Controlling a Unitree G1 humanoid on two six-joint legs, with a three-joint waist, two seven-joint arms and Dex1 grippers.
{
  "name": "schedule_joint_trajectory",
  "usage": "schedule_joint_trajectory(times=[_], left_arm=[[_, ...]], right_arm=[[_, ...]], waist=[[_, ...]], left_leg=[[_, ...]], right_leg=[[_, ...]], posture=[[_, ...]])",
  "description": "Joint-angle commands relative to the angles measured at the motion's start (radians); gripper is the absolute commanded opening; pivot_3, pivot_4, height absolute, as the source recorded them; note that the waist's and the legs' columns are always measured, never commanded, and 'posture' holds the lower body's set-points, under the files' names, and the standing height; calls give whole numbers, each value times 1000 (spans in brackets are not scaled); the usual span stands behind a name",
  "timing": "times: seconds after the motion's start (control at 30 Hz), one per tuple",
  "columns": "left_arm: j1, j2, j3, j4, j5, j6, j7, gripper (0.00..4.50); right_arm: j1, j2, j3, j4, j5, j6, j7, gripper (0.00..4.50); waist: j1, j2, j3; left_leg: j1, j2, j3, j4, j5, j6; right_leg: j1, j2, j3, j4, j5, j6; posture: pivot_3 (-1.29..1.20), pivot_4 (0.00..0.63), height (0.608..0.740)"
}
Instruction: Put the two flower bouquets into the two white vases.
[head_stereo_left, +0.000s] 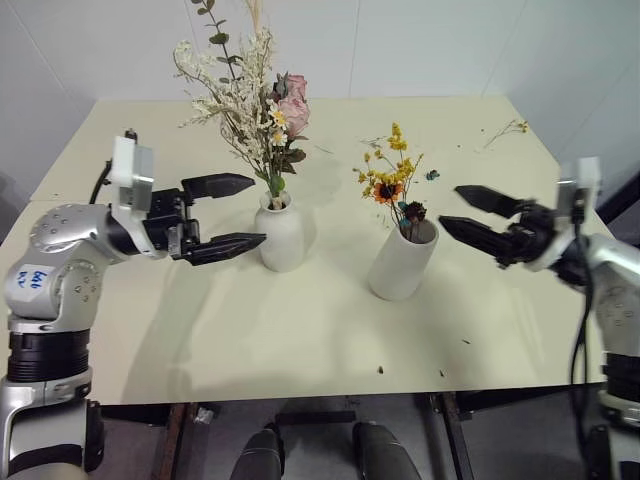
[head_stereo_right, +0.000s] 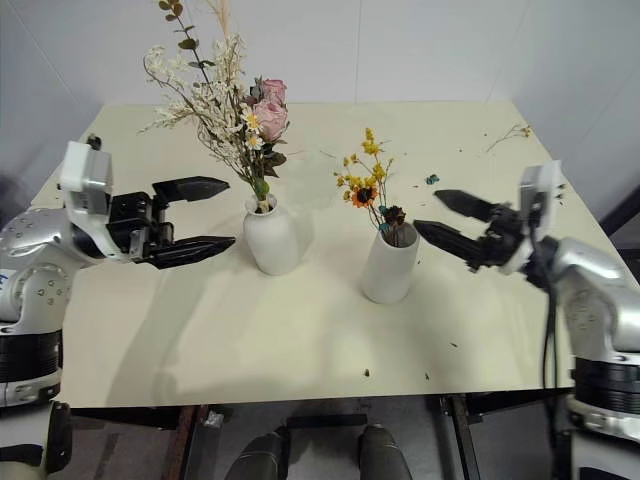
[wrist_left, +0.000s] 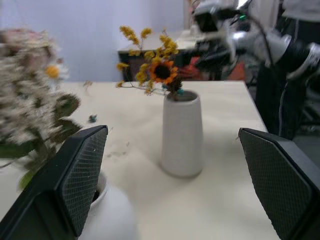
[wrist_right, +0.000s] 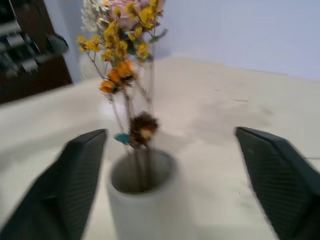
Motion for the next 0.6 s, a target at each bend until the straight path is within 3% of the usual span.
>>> schedule_joint_trajectory(times=[0.03,0.2,0.37,0.6], left_arm=[[54,48,72,11,-3,-2,-15,4500],[120,68,101,41,16,-35,-23,4500],[147,37,96,-13,2,-26,10,4500],[164,15,98,-14,8,-40,27,4500]], right_arm=[[29,-122,-31,32,-35,-28,115,4485],[22,-191,-21,107,-79,-77,196,4485],[-27,-174,-2,210,-166,-193,192,4485],[-13,-151,-24,199,-171,-215,163,4485]], waist=[[-2,0,0],[-4,0,0],[-2,0,0],[-1,0,0]], left_leg=[[0,0,0,0,0,0],[1,1,2,0,0,0],[1,0,4,1,0,0],[1,1,4,0,0,0]], right_leg=[[0,0,0,0,0,0],[0,0,0,0,-1,-1],[1,0,3,-1,-2,-4],[0,0,3,0,0,0]], posture=[[0,150,740],[0,150,740],[0,150,740],[0,150,740]])
